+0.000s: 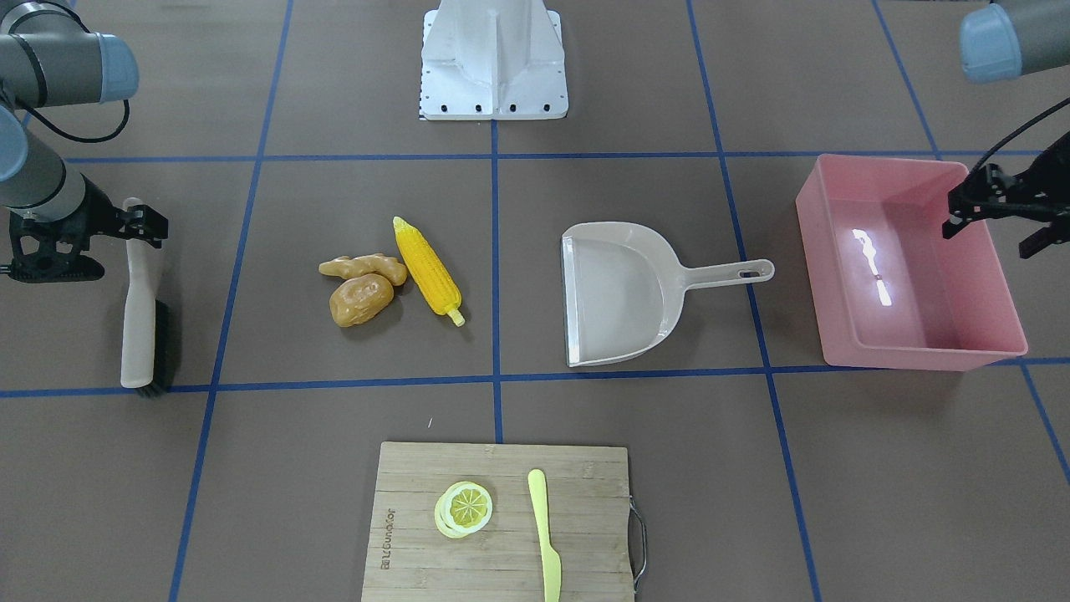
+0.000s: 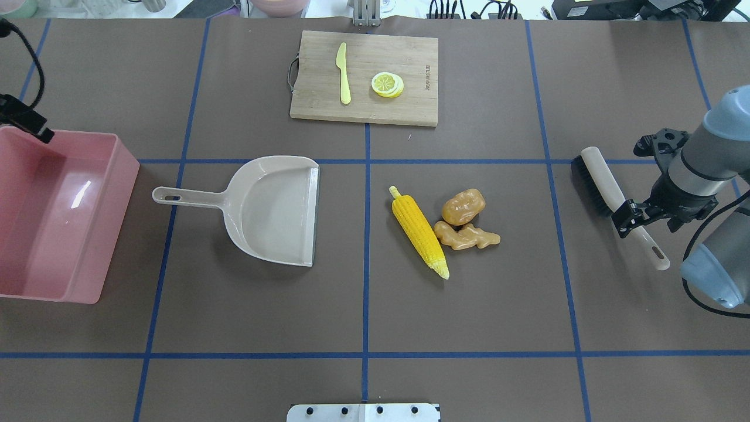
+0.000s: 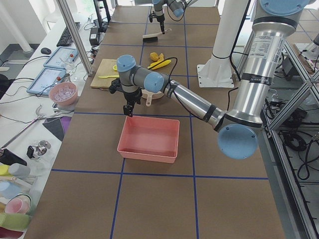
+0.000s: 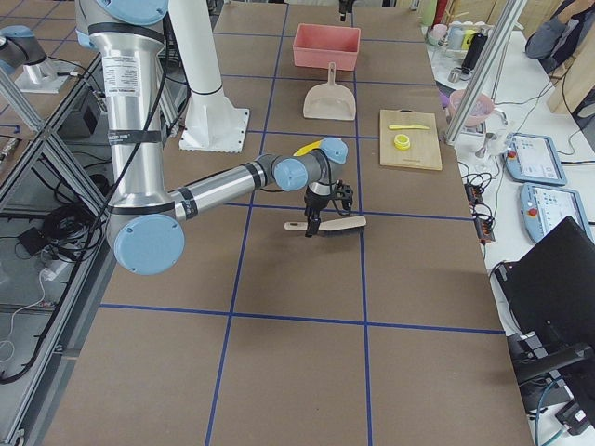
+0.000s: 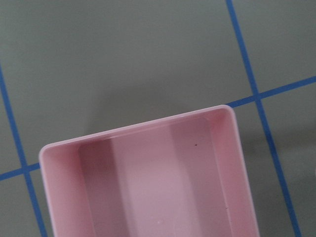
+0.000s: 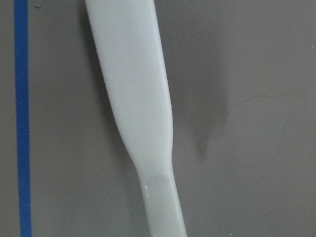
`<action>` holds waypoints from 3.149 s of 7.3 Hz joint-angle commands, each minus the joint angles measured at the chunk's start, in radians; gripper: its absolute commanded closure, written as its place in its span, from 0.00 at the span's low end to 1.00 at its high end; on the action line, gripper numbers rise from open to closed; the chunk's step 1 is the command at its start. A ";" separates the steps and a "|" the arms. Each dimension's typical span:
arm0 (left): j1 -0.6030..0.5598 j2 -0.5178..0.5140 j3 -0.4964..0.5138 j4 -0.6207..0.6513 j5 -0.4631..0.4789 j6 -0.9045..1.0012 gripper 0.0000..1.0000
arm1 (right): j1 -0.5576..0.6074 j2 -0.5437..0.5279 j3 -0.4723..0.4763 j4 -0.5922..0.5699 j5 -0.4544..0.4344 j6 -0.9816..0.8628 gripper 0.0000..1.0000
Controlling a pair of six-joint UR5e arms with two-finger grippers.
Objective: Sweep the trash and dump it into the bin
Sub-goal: 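Reach the right gripper to the brush while the left moves toward the dustpan, then grasp the white dustpan handle with the left gripper while the right lifts the brush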
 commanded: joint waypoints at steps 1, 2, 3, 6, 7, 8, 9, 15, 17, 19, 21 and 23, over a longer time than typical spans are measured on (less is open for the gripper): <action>0.095 -0.065 -0.008 0.019 0.115 0.171 0.01 | 0.006 -0.004 -0.009 -0.001 -0.001 -0.012 0.03; 0.097 -0.093 -0.004 0.021 0.152 0.284 0.01 | 0.003 -0.011 -0.012 -0.001 0.001 -0.017 0.14; 0.139 -0.113 -0.004 0.019 0.165 0.370 0.01 | -0.005 -0.014 -0.016 -0.001 -0.001 -0.043 0.36; 0.247 -0.177 -0.001 0.010 0.174 0.480 0.01 | -0.015 -0.018 -0.018 -0.006 0.002 -0.062 0.67; 0.276 -0.179 0.017 0.004 0.174 0.481 0.01 | -0.019 -0.018 -0.016 -0.006 0.002 -0.062 0.66; 0.304 -0.182 0.045 0.001 0.173 0.489 0.01 | -0.020 -0.018 -0.018 -0.006 0.002 -0.063 0.66; 0.324 -0.174 0.042 -0.036 0.173 0.551 0.01 | -0.022 -0.018 -0.019 -0.004 0.002 -0.065 0.66; 0.443 -0.143 0.142 -0.197 0.202 0.610 0.02 | 0.032 0.001 0.007 -0.003 0.011 -0.071 1.00; 0.445 -0.143 0.153 -0.197 0.209 0.612 0.02 | 0.079 0.046 -0.004 -0.009 0.015 -0.072 1.00; 0.445 -0.145 0.180 -0.211 0.214 0.612 0.02 | 0.115 0.103 -0.019 -0.079 0.013 -0.119 1.00; 0.445 -0.150 0.211 -0.255 0.214 0.610 0.06 | 0.135 0.104 -0.033 -0.067 -0.021 -0.160 1.00; 0.445 -0.148 0.206 -0.278 0.206 0.606 1.00 | 0.130 0.114 -0.036 -0.065 -0.063 -0.160 1.00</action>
